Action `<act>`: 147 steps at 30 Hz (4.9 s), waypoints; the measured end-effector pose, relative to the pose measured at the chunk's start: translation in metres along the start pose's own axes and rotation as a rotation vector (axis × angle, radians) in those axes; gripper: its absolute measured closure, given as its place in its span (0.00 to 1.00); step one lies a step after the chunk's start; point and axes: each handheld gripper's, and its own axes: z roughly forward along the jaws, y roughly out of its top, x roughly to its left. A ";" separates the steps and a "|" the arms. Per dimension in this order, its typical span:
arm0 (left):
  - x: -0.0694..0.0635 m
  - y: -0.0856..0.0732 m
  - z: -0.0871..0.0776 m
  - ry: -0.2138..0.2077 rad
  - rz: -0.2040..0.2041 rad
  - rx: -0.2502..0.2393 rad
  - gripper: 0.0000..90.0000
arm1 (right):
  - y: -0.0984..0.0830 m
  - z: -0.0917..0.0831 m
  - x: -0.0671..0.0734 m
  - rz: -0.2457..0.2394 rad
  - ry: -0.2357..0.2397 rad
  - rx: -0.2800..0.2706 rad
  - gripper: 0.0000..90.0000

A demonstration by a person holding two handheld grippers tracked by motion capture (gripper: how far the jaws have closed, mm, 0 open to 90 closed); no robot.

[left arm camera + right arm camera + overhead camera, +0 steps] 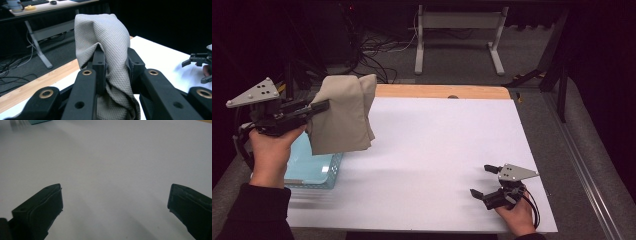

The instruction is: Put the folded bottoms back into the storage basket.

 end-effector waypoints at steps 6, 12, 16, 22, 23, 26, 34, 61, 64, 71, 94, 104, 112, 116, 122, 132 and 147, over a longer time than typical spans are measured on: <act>0.005 -0.007 -0.016 0.020 -0.003 -0.001 0.82 | 0.000 0.000 0.000 0.002 -0.002 -0.002 0.01; 0.009 -0.011 -0.029 0.035 -0.006 0.001 0.82 | 0.000 0.000 0.000 0.003 -0.004 0.000 0.01; 0.013 -0.016 -0.040 0.051 -0.010 0.005 0.82 | 0.000 0.000 0.000 0.002 -0.005 0.002 0.01; 0.019 -0.024 -0.056 0.067 -0.015 0.008 0.82 | 0.000 0.000 0.000 0.004 -0.007 0.005 0.01; 0.021 -0.026 -0.060 0.071 -0.010 0.009 0.82 | 0.000 0.001 0.000 0.004 -0.008 0.006 0.01; 0.023 -0.029 -0.064 0.072 -0.016 0.011 0.82 | 0.000 0.001 0.000 0.003 -0.010 0.008 0.01; 0.028 -0.039 -0.077 0.076 -0.021 0.014 0.82 | 0.000 0.001 0.000 0.003 -0.011 0.009 0.01; 0.044 -0.062 -0.103 0.088 -0.037 0.040 0.82 | 0.000 0.001 0.001 0.003 -0.014 0.014 0.01; 0.045 -0.064 -0.103 0.082 -0.044 0.043 0.82 | 0.000 0.001 0.001 0.003 -0.014 0.014 0.01; 0.049 -0.073 -0.097 0.048 -0.053 0.050 0.82 | 0.000 0.002 0.001 0.002 -0.015 0.016 0.01; 0.064 -0.097 -0.061 -0.019 -0.088 0.099 0.82 | 0.000 0.002 0.001 0.001 -0.013 0.015 0.01; 0.075 -0.108 -0.048 -0.023 -0.116 0.120 0.82 | 0.000 0.002 0.001 0.001 -0.013 0.016 0.01; 0.083 -0.109 -0.036 -0.012 -0.131 0.142 0.82 | 0.000 0.002 0.001 0.003 -0.013 0.015 0.01; 0.087 -0.108 -0.028 -0.002 -0.121 0.161 0.82 | 0.000 0.002 0.000 0.004 -0.013 0.015 0.01; 0.094 -0.109 -0.019 0.012 -0.117 0.180 0.82 | 0.000 0.001 0.000 0.003 -0.013 0.014 0.01; 0.113 -0.115 -0.006 0.048 -0.154 0.212 0.81 | 0.000 0.001 0.000 0.004 -0.016 0.013 0.01; 0.127 -0.120 0.014 0.084 -0.170 0.261 0.81 | 0.000 0.001 0.001 0.004 -0.018 0.015 0.01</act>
